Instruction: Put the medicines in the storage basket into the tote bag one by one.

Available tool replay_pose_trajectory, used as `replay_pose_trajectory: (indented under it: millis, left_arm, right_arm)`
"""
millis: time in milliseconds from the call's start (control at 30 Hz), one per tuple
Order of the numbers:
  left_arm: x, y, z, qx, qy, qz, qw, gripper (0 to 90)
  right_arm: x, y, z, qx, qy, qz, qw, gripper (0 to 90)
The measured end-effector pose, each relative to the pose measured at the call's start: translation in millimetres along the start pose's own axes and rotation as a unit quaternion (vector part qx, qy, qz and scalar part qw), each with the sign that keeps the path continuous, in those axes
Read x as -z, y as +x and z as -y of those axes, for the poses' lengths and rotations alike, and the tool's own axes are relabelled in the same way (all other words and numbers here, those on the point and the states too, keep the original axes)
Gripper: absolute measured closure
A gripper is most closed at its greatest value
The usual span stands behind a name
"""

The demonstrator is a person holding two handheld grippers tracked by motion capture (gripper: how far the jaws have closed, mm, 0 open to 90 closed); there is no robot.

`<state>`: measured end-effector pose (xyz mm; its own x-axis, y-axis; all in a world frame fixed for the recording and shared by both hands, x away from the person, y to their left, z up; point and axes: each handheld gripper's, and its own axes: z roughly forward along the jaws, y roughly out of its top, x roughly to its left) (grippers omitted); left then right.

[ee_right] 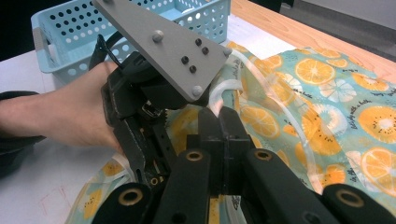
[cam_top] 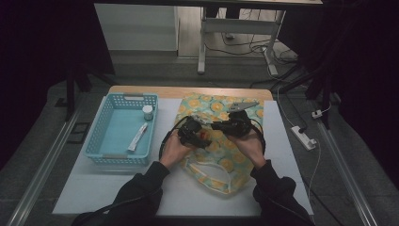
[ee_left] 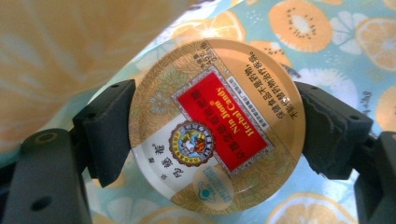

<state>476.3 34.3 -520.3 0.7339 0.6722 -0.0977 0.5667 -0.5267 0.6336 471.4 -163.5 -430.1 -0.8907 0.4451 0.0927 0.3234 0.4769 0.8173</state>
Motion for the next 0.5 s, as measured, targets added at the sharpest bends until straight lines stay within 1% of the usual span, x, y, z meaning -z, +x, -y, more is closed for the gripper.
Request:
replay_pose_trajectory:
  millis: [67, 133, 167, 267, 333, 400, 433, 467, 500]
  left_arm:
    - [-1.1, 0.6, 0.3, 0.004, 0.001, 0.002, 1.0, 19.6]
    - [-0.7, 0.5, 0.2, 0.004, 0.002, 0.001, 1.0, 19.1]
    - [0.2, 0.6, 0.0, 0.004, 0.0, 0.006, 1.0, 18.4]
    - [5.7, 0.2, -1.6, 0.005, -0.006, 0.015, 0.9999, 15.8]
    - [9.9, -0.9, -3.0, 0.007, -0.009, 0.017, 0.9998, 14.6]
    - [14.3, -2.5, -4.0, 0.005, -0.009, 0.021, 0.9997, 14.4]
    - [16.1, -3.9, -4.3, 0.008, -0.012, 0.024, 0.9996, 13.4]
    - [18.4, -5.0, -4.7, 0.004, -0.011, 0.026, 0.9996, 12.6]
    - [20.2, -6.7, -4.9, 0.005, -0.013, 0.027, 0.9995, 11.7]
  right_arm:
    - [-0.3, -0.5, 0.3, 0.0, 0.001, 0.0, 1.0, 90.0]
    - [-0.4, -1.0, 0.7, -0.001, 0.001, 0.0, 1.0, 90.0]
    - [-0.2, -1.2, 0.8, -0.001, 0.001, 0.001, 1.0, 90.0]
    - [0.6, -1.4, 0.7, -0.003, 0.0, 0.002, 1.0, 90.0]
    - [1.2, -1.5, 0.5, -0.003, -0.001, 0.002, 1.0, 90.0]
    - [1.7, -1.5, 0.3, -0.002, -0.003, 0.002, 1.0, 90.0]
    - [1.8, -1.5, 0.2, -0.002, -0.004, 0.002, 1.0, 90.0]
    - [1.9, -1.5, 0.2, -0.002, -0.004, 0.002, 1.0, 90.0]
    - [1.9, -1.5, 0.2, -0.003, -0.004, 0.003, 1.0, 90.0]
